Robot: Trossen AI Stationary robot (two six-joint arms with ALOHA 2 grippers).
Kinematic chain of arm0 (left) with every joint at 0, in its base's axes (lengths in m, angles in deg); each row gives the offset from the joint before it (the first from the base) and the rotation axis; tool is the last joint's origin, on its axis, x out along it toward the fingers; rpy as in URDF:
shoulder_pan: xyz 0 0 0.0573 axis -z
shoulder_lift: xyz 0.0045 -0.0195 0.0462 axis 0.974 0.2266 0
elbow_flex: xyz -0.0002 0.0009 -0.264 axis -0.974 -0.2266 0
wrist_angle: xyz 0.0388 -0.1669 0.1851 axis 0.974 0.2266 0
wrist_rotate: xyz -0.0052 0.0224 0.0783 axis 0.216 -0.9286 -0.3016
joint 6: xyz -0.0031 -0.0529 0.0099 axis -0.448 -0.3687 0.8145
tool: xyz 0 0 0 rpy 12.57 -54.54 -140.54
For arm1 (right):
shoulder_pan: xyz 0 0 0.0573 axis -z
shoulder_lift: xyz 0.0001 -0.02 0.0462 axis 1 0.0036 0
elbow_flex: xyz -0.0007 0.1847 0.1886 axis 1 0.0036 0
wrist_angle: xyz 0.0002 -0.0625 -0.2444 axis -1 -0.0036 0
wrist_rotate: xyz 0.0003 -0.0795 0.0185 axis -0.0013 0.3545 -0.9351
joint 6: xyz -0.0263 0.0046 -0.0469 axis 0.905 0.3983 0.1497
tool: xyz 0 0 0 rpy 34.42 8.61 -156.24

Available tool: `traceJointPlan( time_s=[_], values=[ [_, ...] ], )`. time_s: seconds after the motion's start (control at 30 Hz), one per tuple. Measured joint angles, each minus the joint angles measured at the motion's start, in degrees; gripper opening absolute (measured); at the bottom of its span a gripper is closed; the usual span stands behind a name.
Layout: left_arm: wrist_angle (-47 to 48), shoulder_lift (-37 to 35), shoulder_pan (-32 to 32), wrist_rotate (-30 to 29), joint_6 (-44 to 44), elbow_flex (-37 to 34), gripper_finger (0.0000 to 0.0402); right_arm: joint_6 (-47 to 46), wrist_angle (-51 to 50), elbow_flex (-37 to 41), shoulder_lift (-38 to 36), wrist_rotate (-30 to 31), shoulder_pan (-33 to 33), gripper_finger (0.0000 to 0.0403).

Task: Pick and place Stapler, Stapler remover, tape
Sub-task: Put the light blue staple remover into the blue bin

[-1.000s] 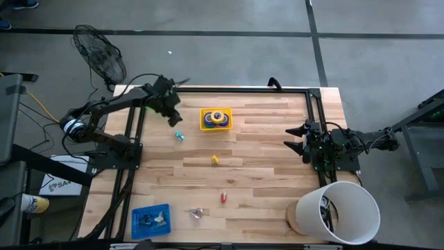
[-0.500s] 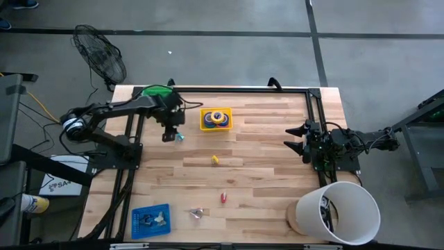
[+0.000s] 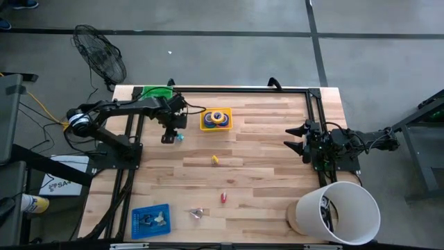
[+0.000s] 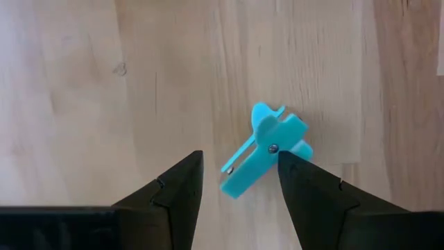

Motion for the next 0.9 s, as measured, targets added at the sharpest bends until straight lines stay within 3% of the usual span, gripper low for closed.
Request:
traceJointPlan(
  time_s=[0.3,0.67,0.9],
  values=[
    [-0.2,0.1,0.0,-0.4,-4.0,0.0,0.0184,0.0,0.0,0.0,0.0,0.0,0.0,0.0307],
    [-0.4,0.2,0.0,2.7,-27.2,-0.2,0.0184,0.0,0.0,0.0,0.0,0.0,0.0,0.0307],
    [-0.3,0.2,0.0,6.2,-28.5,-0.2,0.0184,0.0,0.0,0.0,0.0,0.0,0.0,0.0307]
  ],
)
